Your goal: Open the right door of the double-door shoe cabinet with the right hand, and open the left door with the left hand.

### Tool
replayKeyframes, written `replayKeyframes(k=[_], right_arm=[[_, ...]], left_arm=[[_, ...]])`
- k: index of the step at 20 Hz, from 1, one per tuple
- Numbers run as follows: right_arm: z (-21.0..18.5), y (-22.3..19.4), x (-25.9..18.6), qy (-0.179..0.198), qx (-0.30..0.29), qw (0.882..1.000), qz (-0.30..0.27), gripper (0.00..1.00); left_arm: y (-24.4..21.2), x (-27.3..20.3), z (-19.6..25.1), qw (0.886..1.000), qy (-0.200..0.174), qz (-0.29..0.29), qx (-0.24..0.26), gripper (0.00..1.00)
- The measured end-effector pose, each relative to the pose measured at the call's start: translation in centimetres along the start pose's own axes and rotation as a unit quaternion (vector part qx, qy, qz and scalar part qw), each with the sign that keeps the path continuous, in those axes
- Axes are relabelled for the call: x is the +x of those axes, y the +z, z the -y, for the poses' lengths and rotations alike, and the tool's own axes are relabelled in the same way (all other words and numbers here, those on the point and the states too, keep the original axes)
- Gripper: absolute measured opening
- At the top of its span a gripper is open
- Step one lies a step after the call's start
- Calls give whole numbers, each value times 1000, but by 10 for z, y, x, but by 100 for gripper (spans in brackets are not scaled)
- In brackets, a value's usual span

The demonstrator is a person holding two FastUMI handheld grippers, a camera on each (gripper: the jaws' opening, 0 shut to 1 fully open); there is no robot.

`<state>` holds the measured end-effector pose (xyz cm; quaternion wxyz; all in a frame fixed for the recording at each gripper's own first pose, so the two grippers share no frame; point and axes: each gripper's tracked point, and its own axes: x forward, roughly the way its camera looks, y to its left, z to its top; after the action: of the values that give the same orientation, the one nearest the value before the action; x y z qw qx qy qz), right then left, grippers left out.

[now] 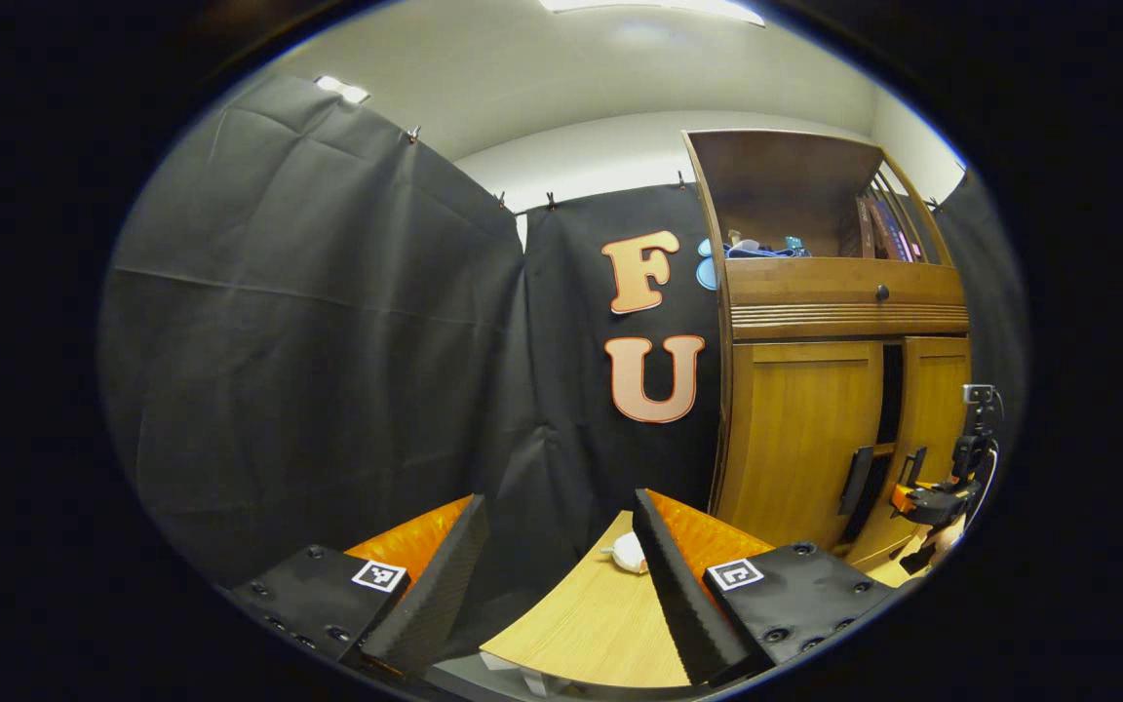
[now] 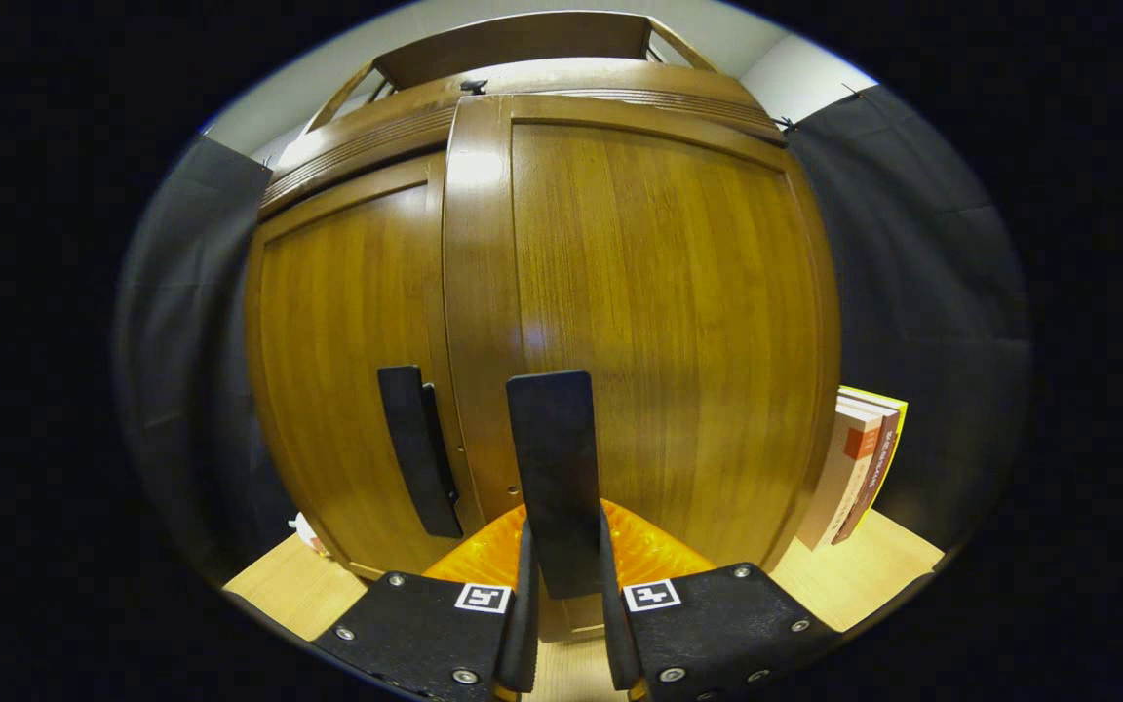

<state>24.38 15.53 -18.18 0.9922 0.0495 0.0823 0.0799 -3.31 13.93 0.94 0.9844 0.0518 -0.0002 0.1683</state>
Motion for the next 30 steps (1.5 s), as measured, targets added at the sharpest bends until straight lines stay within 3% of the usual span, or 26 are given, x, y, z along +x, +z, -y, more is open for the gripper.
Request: replayKeyframes(k=[5, 11, 12, 13, 14, 15, 16, 21, 29, 30], right_arm=[[18, -2, -37, 7, 11, 1000, -10, 28], [44, -4, -76, -14, 10, 1000, -11, 27], [49, -4, -82, -19, 9, 1000, -12, 27], [55, -4, -87, -24, 9, 1000, -12, 20], [61, -3, -93, -30, 7, 999, -12, 25], [68, -2, -96, -37, 5, 999, -13, 19], [73, 0, -102, -43, 2, 999, -14, 23], [99, 0, -125, -73, -9, 997, -15, 18], [159, 1, -154, -118, -7, 993, -17, 6], [163, 2, -155, -118, -8, 993, -17, 12]], left_arm=[[-2, 9, 16, 1000, -20, 0, -4, 96], [-4, 11, 45, 999, -49, -1, 2, 93], [-4, 12, 51, 998, -56, -1, 1, 93], [-5, 13, 58, 998, -65, -3, 0, 93], [-7, 15, 65, 997, -72, -5, -2, 93], [-8, 18, 71, 997, -78, -5, -4, 93], [-8, 20, 79, 996, -85, -7, -6, 93], [-17, 23, 113, 993, -119, -15, -7, 100], [-37, 30, 183, 985, -173, -22, -7, 93], [-40, 30, 194, 983, -180, -23, -8, 93]])
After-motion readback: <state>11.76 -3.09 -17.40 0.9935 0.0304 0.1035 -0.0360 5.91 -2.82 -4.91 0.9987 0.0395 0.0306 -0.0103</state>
